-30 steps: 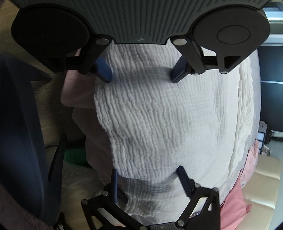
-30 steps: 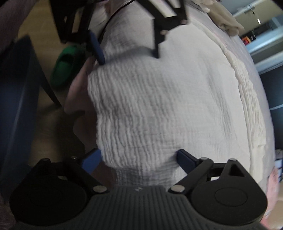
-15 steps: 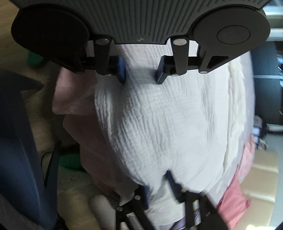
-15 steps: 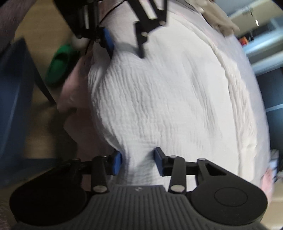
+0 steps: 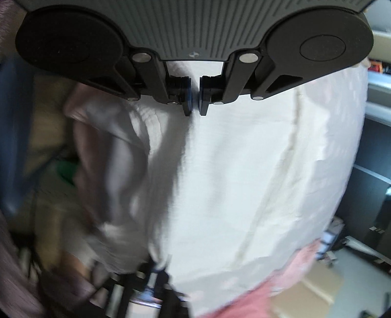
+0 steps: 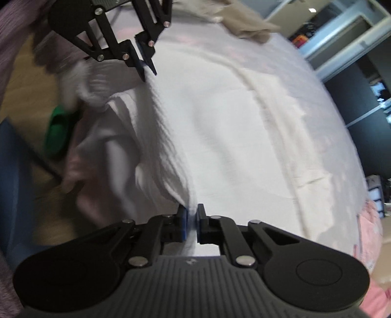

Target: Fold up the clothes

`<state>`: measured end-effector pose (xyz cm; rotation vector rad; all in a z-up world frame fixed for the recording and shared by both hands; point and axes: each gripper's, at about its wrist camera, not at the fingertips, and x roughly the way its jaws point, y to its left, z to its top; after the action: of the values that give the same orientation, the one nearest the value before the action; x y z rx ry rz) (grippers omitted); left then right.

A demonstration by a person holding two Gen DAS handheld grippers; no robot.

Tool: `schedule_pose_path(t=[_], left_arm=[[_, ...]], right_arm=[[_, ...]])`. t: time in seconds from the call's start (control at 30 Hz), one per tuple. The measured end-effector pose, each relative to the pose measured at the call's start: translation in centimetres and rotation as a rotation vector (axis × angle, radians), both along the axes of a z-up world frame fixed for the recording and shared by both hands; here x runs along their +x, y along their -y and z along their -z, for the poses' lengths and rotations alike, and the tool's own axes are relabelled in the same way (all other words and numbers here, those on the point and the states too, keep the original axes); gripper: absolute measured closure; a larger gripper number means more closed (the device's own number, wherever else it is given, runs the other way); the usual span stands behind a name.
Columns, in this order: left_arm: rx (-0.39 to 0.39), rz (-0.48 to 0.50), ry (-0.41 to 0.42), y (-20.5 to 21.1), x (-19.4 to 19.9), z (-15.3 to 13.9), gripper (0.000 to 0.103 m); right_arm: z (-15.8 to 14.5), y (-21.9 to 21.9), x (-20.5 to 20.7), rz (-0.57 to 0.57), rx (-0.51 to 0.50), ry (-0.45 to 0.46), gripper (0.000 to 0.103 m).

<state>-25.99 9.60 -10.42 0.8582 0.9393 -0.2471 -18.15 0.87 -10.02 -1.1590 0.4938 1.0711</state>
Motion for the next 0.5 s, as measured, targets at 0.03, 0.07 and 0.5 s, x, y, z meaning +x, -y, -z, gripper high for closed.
schedule_pose_path(t=[0.03,0.07,0.5], left_arm=[[0.001,-0.010,0.021,-0.4,0.7,-0.4,0.100],[0.005,-0.017,0.039,-0.7,1.4,-0.8,0.100],[-0.115,-0.250,0.069,-6.8,13.4,-2.8,0.100]], right_arm=[[-0.3,-0.2,0.6,0.010,0.009,0.016,0.095],[-0.6,-0.4,1.2,0.019,0.015,0.033,0.095],[-1.3,-4.9,11.9,0.208,0.079,0.002,0.095]])
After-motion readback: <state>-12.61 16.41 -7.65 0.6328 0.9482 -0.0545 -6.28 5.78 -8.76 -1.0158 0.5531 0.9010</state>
